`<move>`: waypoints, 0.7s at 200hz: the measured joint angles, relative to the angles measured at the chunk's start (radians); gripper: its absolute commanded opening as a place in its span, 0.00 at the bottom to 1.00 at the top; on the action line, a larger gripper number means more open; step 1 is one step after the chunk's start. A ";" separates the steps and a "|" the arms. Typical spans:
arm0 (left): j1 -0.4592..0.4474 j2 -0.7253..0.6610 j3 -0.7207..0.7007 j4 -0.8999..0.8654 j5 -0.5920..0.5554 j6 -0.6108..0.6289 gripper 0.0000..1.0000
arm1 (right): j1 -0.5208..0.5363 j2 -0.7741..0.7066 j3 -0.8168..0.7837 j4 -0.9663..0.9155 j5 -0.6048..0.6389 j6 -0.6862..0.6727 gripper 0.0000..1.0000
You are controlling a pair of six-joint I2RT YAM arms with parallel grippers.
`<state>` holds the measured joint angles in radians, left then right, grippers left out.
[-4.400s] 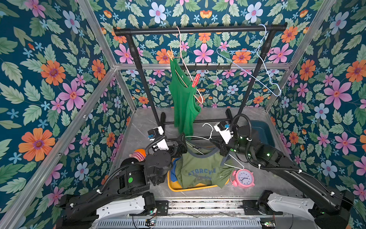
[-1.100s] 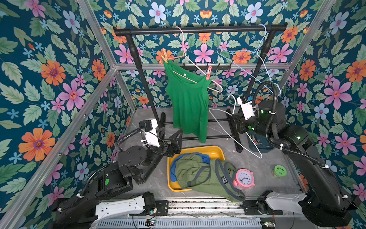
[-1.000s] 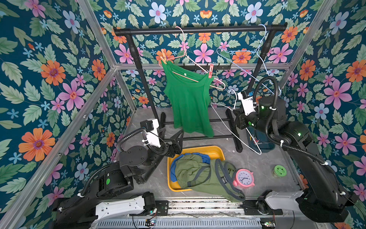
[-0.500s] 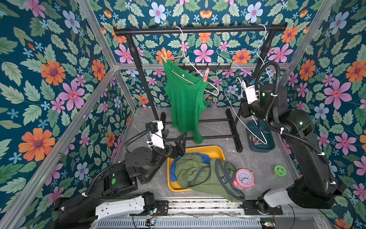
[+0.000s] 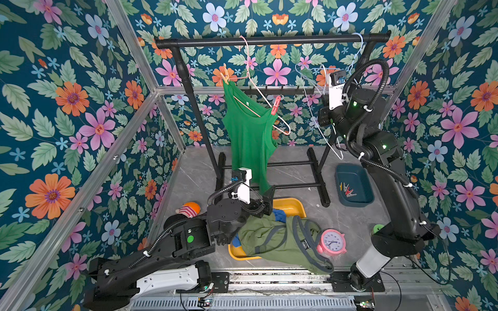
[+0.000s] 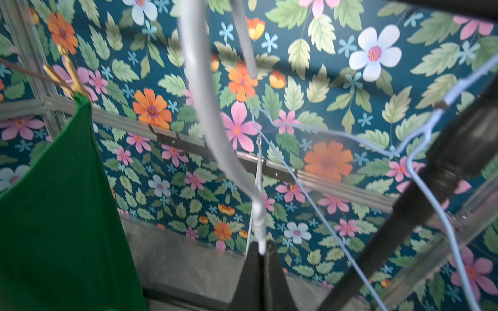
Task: Remove the clothespins securing tank tops to the hanger
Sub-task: Place the hanger on the clothesline.
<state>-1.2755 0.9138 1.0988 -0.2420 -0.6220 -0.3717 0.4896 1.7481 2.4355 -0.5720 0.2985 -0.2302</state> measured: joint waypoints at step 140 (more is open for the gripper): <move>0.000 0.016 -0.133 0.174 -0.057 0.031 0.94 | -0.102 0.122 0.098 0.243 -0.167 -0.006 0.00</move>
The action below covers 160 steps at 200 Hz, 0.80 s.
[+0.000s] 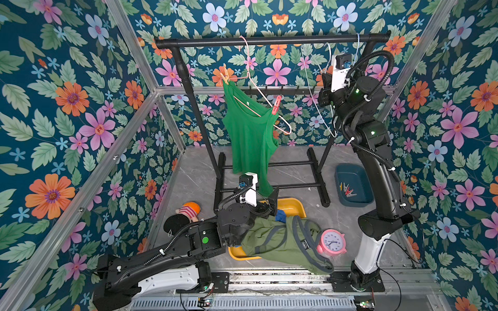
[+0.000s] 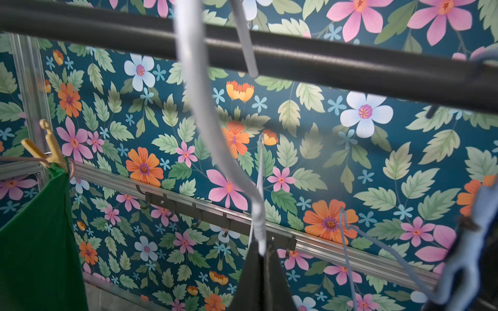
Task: Remove the clothespins securing tank tops to the hanger
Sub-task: Place the hanger on the clothesline.
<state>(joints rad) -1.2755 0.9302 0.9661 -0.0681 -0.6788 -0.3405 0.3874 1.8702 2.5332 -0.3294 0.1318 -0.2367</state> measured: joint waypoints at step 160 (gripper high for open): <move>0.000 0.038 0.005 0.023 -0.005 0.005 0.95 | -0.042 0.164 0.202 0.067 -0.035 0.044 0.00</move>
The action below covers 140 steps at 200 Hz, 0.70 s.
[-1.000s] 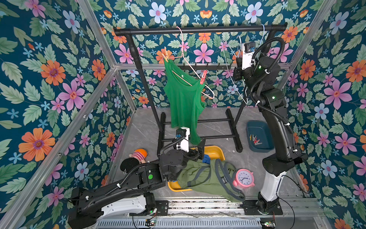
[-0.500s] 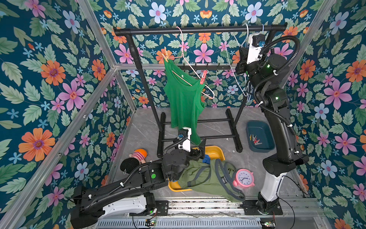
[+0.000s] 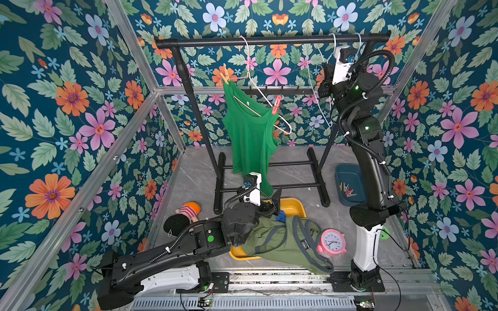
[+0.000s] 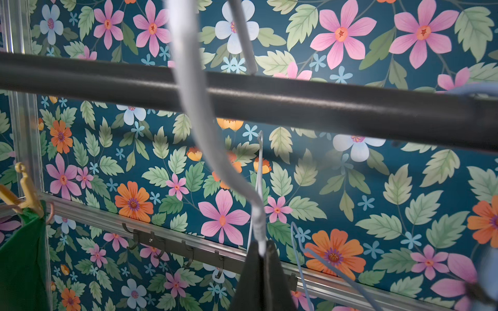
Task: Remove the clothespins securing tank tops to the hanger
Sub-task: Place the hanger on the clothesline.
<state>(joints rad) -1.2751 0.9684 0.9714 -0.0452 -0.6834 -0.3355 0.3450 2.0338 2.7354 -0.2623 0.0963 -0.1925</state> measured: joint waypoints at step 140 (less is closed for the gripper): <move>0.016 0.027 0.034 0.007 -0.014 0.026 0.96 | -0.071 0.092 0.063 0.042 -0.063 0.088 0.00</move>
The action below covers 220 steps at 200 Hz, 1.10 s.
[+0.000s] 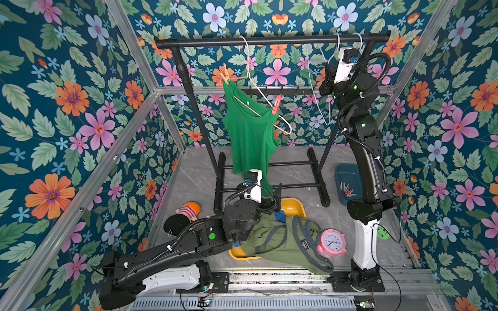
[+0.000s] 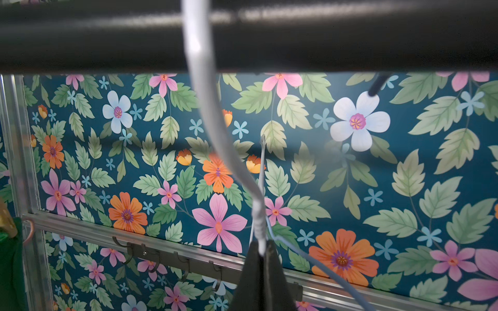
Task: Remove the clothespins securing tank tops to the hanger
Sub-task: Place the hanger on the clothesline.
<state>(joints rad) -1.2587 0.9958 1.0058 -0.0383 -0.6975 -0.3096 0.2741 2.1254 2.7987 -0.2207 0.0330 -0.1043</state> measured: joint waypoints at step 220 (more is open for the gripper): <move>0.005 -0.125 -0.021 -0.010 0.000 -0.003 0.97 | 0.072 -0.695 -0.811 0.008 -0.082 0.031 0.62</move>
<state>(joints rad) -1.2537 0.8711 0.9852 -0.0479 -0.6979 -0.3122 0.3466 1.4307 1.9877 -0.2131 -0.0490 -0.0731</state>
